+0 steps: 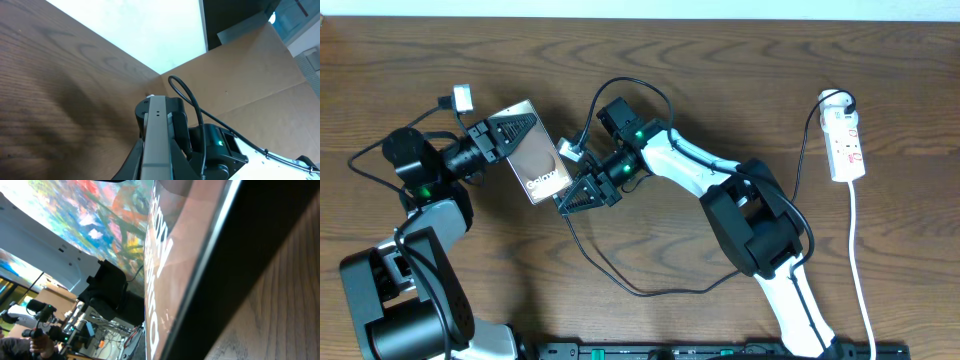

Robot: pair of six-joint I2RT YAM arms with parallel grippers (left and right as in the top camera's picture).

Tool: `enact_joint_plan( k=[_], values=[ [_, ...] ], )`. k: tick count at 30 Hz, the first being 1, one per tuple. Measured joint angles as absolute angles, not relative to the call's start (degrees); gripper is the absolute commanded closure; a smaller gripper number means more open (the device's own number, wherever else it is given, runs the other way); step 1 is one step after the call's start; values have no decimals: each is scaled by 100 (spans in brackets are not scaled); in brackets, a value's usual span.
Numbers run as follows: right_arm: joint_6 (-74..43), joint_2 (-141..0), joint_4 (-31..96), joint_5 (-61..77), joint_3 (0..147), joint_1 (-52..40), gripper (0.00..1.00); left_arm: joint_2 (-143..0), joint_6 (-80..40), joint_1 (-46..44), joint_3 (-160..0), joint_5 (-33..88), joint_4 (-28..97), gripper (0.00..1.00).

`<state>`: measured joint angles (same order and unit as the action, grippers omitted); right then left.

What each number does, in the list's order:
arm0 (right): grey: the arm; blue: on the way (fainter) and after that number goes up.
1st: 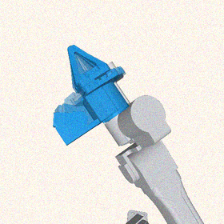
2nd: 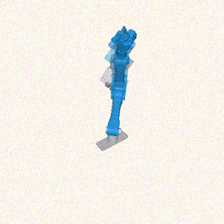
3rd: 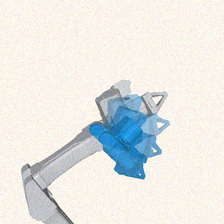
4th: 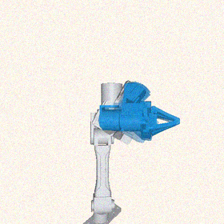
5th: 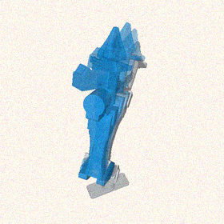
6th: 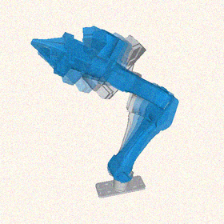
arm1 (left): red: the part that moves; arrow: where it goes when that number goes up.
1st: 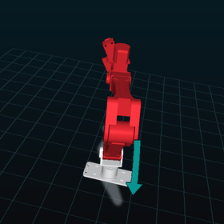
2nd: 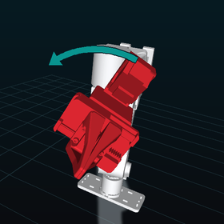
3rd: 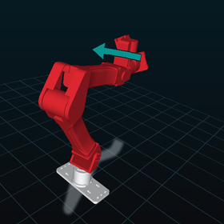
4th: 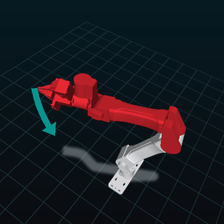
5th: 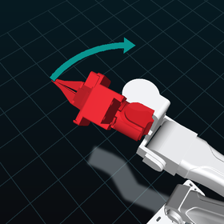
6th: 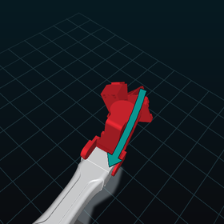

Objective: Plug charger to phone and switch on socket

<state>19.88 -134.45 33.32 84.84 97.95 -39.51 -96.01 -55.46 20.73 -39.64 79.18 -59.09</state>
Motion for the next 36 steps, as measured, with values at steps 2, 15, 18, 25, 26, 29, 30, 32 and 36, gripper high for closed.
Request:
enact_joint_plan(
  k=[2, 15, 18, 25, 26, 29, 30, 32, 36],
  values=[
    [1988, -13441, 3332, 8479, 9795, -3951, 99, -9601, -5548, 2075, -3964, 7915, -5909, 93],
    [1988, -13419, 3334, 8392, 9795, -3957, 99, -9601, -5594, 2104, -3964, 7918, -5905, 93],
    [1988, -13395, 3332, 8377, 9797, -3981, 99, -9601, -5682, 2158, -3964, 7940, -5900, 93],
    [1988, -13382, 3328, 8372, 9808, -4027, 99, -9601, -5787, 2241, -3964, 8066, -5898, 93],
    [1988, -13378, 3328, 8372, 9810, -4029, 99, -9601, -5802, 2241, -3964, 8068, -5898, 93],
    [1988, -13375, 3328, 8374, 9810, -4032, 99, -9601, -5830, 2246, -3964, 8071, -5898, 92],
    [1988, -13373, 3328, 8372, 9810, -4032, 99, -9601, -5833, 2246, -3964, 8071, -5898, 93],
    [1988, -13373, 3328, 8372, 9810, -4032, 99, -9601, -5850, 2246, -3964, 8073, -5898, 93],
    [1988, -13369, 3328, 8355, 9810, -4032, 99, -9601, -5852, 2246, -3964, 8075, -5898, 93]
  ],
)
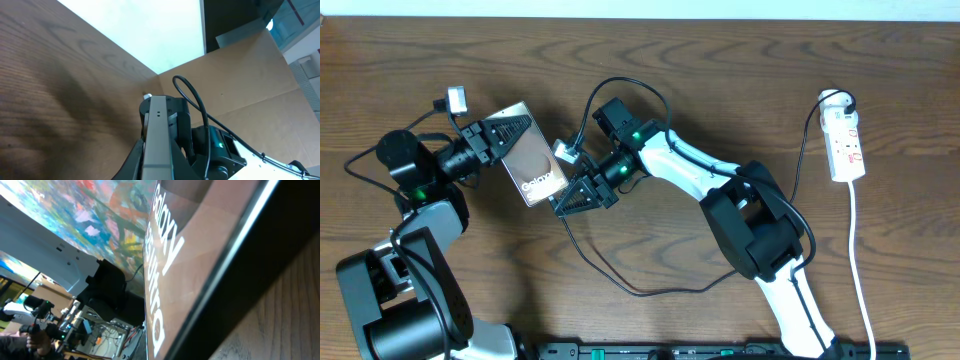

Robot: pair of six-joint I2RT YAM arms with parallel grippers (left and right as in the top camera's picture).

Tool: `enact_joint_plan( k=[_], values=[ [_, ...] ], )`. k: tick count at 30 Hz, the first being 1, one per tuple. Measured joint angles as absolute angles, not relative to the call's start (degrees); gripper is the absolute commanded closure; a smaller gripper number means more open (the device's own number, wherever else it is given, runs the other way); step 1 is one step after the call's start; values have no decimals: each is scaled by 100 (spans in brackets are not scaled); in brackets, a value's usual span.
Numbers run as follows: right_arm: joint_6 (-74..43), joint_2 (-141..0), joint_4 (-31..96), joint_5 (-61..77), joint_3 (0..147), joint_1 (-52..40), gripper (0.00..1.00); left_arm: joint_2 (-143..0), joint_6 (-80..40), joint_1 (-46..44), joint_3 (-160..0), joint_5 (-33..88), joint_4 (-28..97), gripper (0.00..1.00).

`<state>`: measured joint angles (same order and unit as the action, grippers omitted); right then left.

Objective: Plug charger to phone and switch on socket

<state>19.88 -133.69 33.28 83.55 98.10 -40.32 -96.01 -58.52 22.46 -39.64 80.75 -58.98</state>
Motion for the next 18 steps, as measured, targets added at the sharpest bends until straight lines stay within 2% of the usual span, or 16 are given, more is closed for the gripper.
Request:
enact_joint_plan(
  k=[18],
  values=[
    [1988, -13323, 3323, 8289, 9832, -4108, 99, -9601, -5896, 2480, -3964, 8108, -6014, 92]
  ],
)
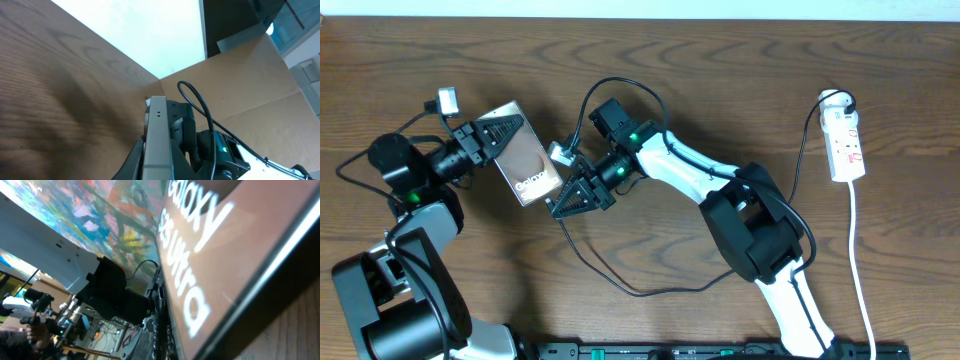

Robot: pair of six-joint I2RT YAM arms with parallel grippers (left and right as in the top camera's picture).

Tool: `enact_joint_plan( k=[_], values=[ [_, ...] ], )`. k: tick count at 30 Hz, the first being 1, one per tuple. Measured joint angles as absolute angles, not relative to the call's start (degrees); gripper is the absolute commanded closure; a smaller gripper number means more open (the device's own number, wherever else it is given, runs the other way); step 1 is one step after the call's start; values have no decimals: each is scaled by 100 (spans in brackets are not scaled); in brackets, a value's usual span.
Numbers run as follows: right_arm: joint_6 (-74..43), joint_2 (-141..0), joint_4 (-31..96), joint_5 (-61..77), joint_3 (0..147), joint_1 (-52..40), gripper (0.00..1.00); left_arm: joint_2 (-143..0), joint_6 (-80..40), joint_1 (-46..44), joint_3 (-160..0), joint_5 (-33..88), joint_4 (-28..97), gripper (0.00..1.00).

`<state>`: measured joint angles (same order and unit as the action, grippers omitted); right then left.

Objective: Plug charger to phone and switch on socket

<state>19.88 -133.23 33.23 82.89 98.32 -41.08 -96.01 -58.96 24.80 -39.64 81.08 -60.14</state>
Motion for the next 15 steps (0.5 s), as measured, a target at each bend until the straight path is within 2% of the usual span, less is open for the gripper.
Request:
enact_joint_plan(
  k=[15],
  values=[
    [1990, -13310, 3321, 8291, 9841, -4119, 99, -9601, -5927, 2589, -3964, 8117, -6016, 92]
  ],
)
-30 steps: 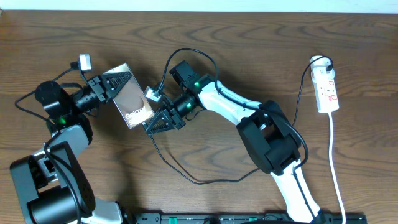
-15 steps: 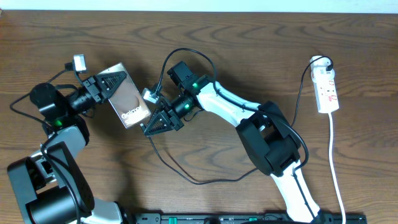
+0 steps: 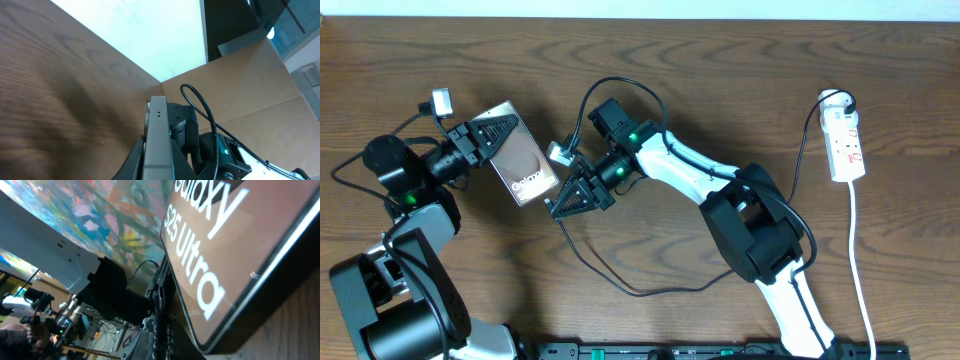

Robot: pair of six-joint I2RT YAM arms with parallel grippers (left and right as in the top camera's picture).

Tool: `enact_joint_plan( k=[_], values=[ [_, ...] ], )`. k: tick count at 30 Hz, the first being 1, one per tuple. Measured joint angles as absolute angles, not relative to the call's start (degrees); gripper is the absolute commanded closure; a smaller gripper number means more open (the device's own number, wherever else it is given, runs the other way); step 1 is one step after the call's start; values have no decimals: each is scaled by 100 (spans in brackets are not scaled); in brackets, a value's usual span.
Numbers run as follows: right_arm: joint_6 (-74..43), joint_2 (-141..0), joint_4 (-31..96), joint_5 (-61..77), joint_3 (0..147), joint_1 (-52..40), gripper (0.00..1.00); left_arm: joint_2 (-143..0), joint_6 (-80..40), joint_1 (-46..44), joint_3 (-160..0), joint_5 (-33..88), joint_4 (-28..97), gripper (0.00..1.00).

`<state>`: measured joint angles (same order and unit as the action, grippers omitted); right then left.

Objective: Plug charger to phone and switch on socket

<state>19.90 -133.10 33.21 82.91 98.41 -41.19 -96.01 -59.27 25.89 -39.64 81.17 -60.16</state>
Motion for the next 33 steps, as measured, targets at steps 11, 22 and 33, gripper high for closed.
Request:
enact_joint_plan(
  k=[11, 22, 33],
  values=[
    [1990, -13310, 3293, 8289, 9843, -4119, 99, -9601, -5979, 2506, -3964, 8409, -6020, 93],
    [1988, -13310, 3299, 8263, 9843, -4121, 99, -9601, -5981, 2410, -3964, 8370, -6031, 93],
    [1984, -13310, 3286, 8228, 9843, -4117, 99, -9601, -5850, 2390, -3964, 8366, -6034, 92]
  ],
)
